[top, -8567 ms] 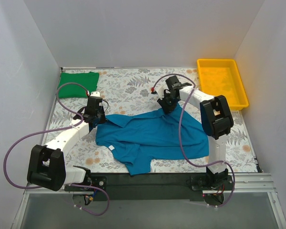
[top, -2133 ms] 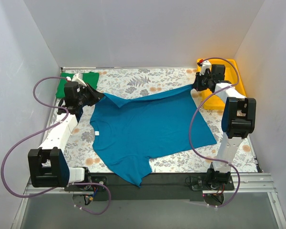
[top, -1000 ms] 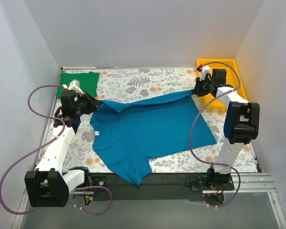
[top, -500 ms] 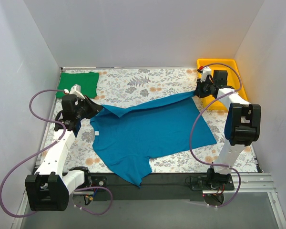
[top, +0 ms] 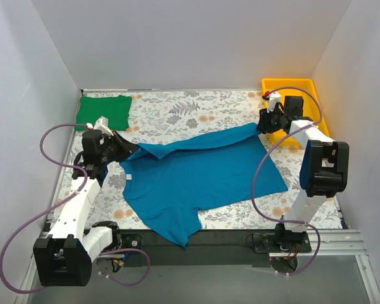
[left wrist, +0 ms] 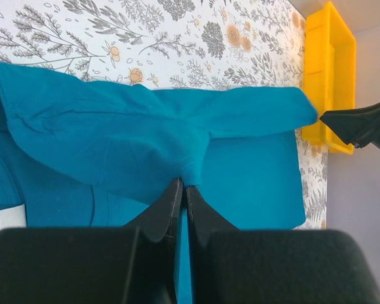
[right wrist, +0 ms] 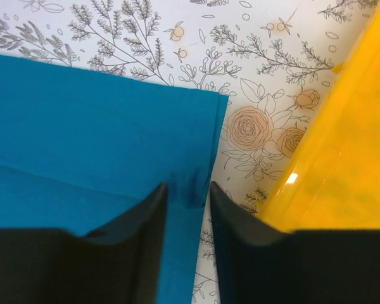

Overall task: Fold and stack the t-shirts
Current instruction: Fold the tshirt

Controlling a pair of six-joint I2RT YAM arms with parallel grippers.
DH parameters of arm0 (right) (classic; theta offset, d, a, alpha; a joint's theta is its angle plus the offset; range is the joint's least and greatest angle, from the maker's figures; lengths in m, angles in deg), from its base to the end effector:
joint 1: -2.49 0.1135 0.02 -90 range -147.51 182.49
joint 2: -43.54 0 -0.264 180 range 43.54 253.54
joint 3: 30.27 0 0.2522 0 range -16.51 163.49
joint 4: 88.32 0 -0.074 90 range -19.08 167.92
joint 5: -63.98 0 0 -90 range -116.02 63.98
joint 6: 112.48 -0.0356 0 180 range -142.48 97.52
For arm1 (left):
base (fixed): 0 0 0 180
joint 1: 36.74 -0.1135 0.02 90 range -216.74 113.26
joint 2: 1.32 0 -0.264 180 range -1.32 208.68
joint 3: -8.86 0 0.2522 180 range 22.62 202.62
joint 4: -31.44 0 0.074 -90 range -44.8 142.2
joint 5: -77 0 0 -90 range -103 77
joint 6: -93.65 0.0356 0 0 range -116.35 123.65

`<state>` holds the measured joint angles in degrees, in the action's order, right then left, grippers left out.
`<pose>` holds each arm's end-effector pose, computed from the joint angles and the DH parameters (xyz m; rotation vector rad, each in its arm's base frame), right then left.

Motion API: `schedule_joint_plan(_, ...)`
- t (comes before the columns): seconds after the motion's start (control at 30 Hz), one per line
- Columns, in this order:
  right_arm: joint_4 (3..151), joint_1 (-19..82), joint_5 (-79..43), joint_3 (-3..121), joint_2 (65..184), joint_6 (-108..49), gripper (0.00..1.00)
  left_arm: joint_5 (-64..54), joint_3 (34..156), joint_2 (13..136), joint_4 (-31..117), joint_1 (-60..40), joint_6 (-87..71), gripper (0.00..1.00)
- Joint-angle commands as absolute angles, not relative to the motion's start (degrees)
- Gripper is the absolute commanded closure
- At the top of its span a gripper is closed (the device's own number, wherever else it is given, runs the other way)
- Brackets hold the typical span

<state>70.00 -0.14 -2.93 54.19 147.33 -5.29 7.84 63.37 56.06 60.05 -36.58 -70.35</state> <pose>0.4017 -0.0045 0.2164 -0.4869 2.1789 0.2730 0.2210 -0.0133 0.2672 -1.1874 1.9733 -1.1099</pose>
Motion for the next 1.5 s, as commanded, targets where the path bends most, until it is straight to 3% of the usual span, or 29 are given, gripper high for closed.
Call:
schedule_joint_plan(0.0,68.96,-0.41,-1.15,54.07,142.52,-3.14,0.55,10.54,62.44,54.23,60.14,-36.65,-71.67,1.0)
schedule_joint_plan(0.07,67.9,-0.32,-0.54,54.33,141.81,-2.53,0.45,11.08,61.65,54.05,60.14,-36.65,-72.02,1.0)
schedule_joint_plan(0.3,62.9,1.35,5.6,54.51,140.23,2.03,0.35,12.75,59.98,53.26,60.06,-36.65,-73.08,1.0)
schedule_joint_plan(0.53,48.15,11.18,23.7,57.5,141.36,15.31,0.34,14.59,58.66,52.91,60.14,-36.65,-74.57,1.0)
schedule_joint_plan(0.8,55.2,29.88,37.7,54.6,143.82,16.22,0.35,14.42,57.6,52.91,60.14,-36.65,-76.33,1.0)
schedule_joint_plan(1.07,91.07,38.7,27.61,49.51,149.01,-24.81,0.36,14.15,57.07,53.43,59.62,-36.56,-77.83,1.0)
schedule_joint_plan(1.2,92.42,44.39,16.2,47.49,146.21,-16.18,0.37,14.59,57.07,53.61,59.61,-36.57,-78.35,1.0)
schedule_joint_plan(1.33,91.55,51.7,-5.4,45.02,142.78,-1.85,0.4,14.77,57.51,54.31,59.53,-36.65,-78.62,1.0)
schedule_joint_plan(1.47,92.5,58.55,-18.61,41.16,142.16,13.41,0.47,14.94,57.86,54.58,59.53,-36.65,-79.14,1.0)
